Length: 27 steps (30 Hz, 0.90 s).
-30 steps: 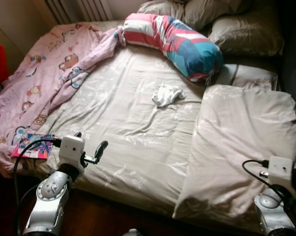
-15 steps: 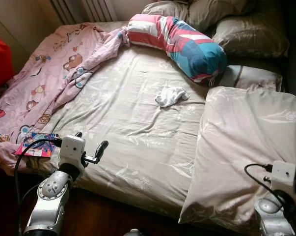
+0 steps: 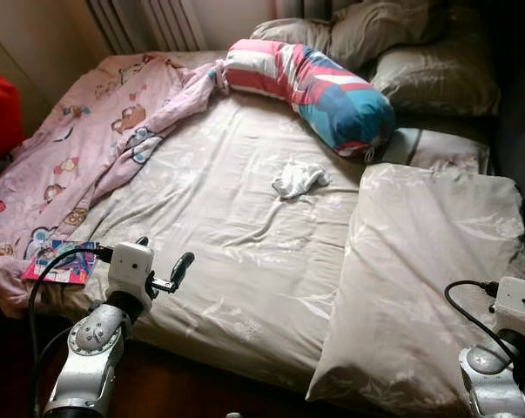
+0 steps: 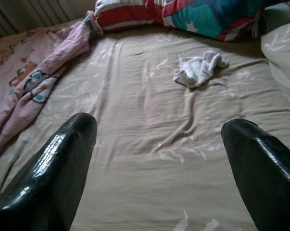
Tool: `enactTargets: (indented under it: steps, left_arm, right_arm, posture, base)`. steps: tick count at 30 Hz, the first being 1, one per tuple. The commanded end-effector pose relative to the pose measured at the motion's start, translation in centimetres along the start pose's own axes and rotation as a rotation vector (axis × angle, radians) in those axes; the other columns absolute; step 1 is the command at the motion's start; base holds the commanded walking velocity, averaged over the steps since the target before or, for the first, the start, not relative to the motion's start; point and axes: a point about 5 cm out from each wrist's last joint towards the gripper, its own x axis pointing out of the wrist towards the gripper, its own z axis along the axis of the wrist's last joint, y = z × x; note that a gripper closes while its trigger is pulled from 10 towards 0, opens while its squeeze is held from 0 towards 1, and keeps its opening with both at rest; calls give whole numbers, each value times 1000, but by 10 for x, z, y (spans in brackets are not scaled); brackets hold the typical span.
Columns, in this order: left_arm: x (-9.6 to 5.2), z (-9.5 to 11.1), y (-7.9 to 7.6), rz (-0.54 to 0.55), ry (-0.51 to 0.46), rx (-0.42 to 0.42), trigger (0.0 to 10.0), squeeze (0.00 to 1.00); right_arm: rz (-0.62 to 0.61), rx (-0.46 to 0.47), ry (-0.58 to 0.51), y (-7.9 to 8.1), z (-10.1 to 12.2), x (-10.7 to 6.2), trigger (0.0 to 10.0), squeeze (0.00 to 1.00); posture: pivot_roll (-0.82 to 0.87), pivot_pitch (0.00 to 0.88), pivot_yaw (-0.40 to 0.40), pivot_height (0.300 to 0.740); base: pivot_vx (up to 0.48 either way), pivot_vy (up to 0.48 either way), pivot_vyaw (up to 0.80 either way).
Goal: Clean up the room
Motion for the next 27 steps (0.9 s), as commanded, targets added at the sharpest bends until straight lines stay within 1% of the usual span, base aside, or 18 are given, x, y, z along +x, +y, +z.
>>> enactTargets:
  steps: [1, 2, 3, 5, 6, 7, 10, 11, 12, 13, 14, 16, 18, 20, 21, 23, 25, 27]
  left_arm:
    - [-4, -7, 1, -2, 28, 11, 10000, 0]
    - [-3, -7, 0, 2, 29, 8, 10000, 0]
    - [-3, -8, 1, 9, 28, 3, 10000, 0]
    - [-3, -8, 1, 9, 28, 3, 10000, 0]
    - [1, -10, 1, 43, 24, -27, 10000, 0]
    - [2, -12, 3, 73, 22, -48, 10000, 0]
    - [2, -13, 5, 131, 8, -99, 10000, 0]
    - [2, -14, 5, 147, 3, -111, 10000, 0]
    - [2, -14, 5, 147, 3, -111, 10000, 0]
    - [2, -16, 4, 170, -1, -128, 10000, 0]
    - [2, -16, 4, 170, -1, -128, 10000, 0]
    - [0, -19, 3, 196, -5, -147, 10000, 0]
    - [-1, -20, 1, 201, -6, -152, 10000, 0]
    - [-8, -26, 2, 235, -2, -165, 10000, 0]
    - [-8, -26, 2, 235, -2, -165, 10000, 0]
    - [-12, -29, 0, 249, 2, -166, 10000, 0]
    - [-13, -30, -1, 252, 1, -164, 10000, 0]
    - [-14, -30, -2, 252, 5, -159, 10000, 0]
  right_arm:
    - [149, 106, -47, 19, 14, -9, 10000, 43]
    - [258, 159, -45, 31, 16, -14, 10000, 0]
    - [379, 229, -8, 44, 18, -22, 10000, 0]
    - [379, 229, -8, 44, 18, -22, 10000, 0]
    - [554, 325, 90, 62, 14, -37, 10000, 0]
    - [603, 367, 96, 66, 17, -43, 10000, 0]
    - [680, 462, 63, 67, 28, -51, 10000, 0]
    - [719, 474, 45, 67, 31, -55, 10000, 0]
    - [719, 474, 45, 67, 31, -55, 10000, 0]
    - [783, 463, 15, 66, 31, -62, 10000, 0]
    - [783, 463, 15, 66, 31, -62, 10000, 0]
    - [860, 426, -16, 62, 24, -71, 10000, 0]
    - [880, 416, -25, 61, 22, -72, 10000, 0]
    - [908, 419, -59, 54, 19, -68, 10000, 0]
    - [908, 419, -59, 54, 19, -68, 10000, 0]
    - [906, 419, -68, 53, 19, -58, 10000, 0]
    - [902, 430, -64, 53, 19, -53, 10000, 0]
    - [856, 463, -28, 56, 18, -48, 10000, 0]
  posture:
    - [-11, 130, 137, 735]
    - [-15, 125, 129, 735]
    - [-15, 125, 129, 735]
    - [-15, 125, 129, 735]
    - [-13, 105, 99, 735]
    - [-15, 97, 89, 735]
    - [-27, 78, 63, 735]
    - [-32, 67, 43, 735]
    - [-32, 67, 43, 735]
    - [-36, 56, 25, 735]
    - [-36, 56, 25, 735]
    - [-43, 41, -3, 735]
    - [-45, 37, -8, 735]
    - [-49, 32, -26, 735]
    - [-49, 32, -26, 735]
    - [-34, 24, -36, 735]
    - [-30, 25, -35, 735]
    - [-14, 29, -30, 735]
  base:
    - [0, 0, 0]
    - [0, 0, 0]
    - [0, 0, 0]
    - [0, 0, 0]
    - [0, 0, 0]
    - [0, 0, 0]
    - [0, 0, 0]
    - [0, 0, 0]
    - [0, 0, 0]
    - [0, 0, 0]
    - [0, 0, 0]
    - [0, 0, 0]
    - [0, 0, 0]
    - [0, 0, 0]
    - [0, 0, 0]
    - [0, 0, 0]
    - [0, 0, 0]
    - [0, 0, 0]
